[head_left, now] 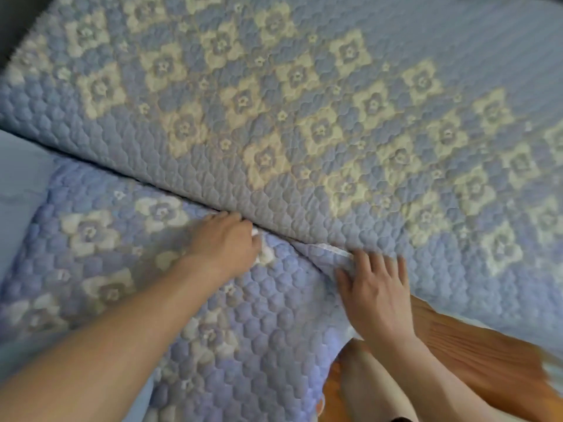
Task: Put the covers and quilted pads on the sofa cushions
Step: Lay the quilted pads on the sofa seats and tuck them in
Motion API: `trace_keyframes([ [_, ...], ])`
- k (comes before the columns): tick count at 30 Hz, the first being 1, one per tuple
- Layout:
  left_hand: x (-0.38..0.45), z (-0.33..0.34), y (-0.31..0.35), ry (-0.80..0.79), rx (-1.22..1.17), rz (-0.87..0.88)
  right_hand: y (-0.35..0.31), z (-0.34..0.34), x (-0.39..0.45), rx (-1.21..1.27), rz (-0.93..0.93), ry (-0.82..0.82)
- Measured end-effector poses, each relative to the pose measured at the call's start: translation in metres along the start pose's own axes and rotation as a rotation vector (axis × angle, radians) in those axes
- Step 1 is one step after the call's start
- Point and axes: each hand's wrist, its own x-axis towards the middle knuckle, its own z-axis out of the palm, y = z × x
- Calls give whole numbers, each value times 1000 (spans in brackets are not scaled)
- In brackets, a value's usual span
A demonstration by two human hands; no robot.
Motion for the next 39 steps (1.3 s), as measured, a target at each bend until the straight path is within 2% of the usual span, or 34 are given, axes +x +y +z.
trace_keyframes([
  [3,-9,20,34,28,-44,161,40,-10,12,174,126,-230],
  [7,-8,25,33,-23,3,143,38,-22,1,604,-37,-255],
  [9,-1,20,37,-32,67,155,41,-21,-4,599,16,-134],
  [11,7,11,43,-145,75,178,55,-10,-2,473,233,97],
  [12,7,9,45,-185,71,187,55,-8,-4,406,259,216],
  [13,9,10,46,-194,66,193,49,-5,-10,383,162,320],
  [14,13,8,48,-216,69,185,35,-5,-17,406,-20,350],
  [16,23,10,53,-267,51,147,6,7,-24,401,-359,183],
  [17,28,11,58,-285,57,132,-4,21,-22,384,-426,84],
  [19,35,18,67,-302,62,97,-15,46,-9,345,-378,-33],
  [22,49,20,71,-308,51,23,-21,70,2,342,-281,-113],
  [24,57,18,71,-366,32,-25,-30,68,11,374,-169,-194],
  [28,61,13,80,-452,25,-71,-19,58,65,475,85,-577],
  [30,55,16,82,-456,52,-55,5,69,72,722,184,-567],
  [32,53,17,78,-451,35,-57,23,72,60,1131,340,-454],
  [34,54,17,76,-457,0,-63,36,80,48,1370,503,-542],
  [37,63,22,83,-441,-80,-75,43,79,37,1323,521,-601],
  [39,74,28,86,-512,-127,-134,44,75,37,1131,444,-564],
])
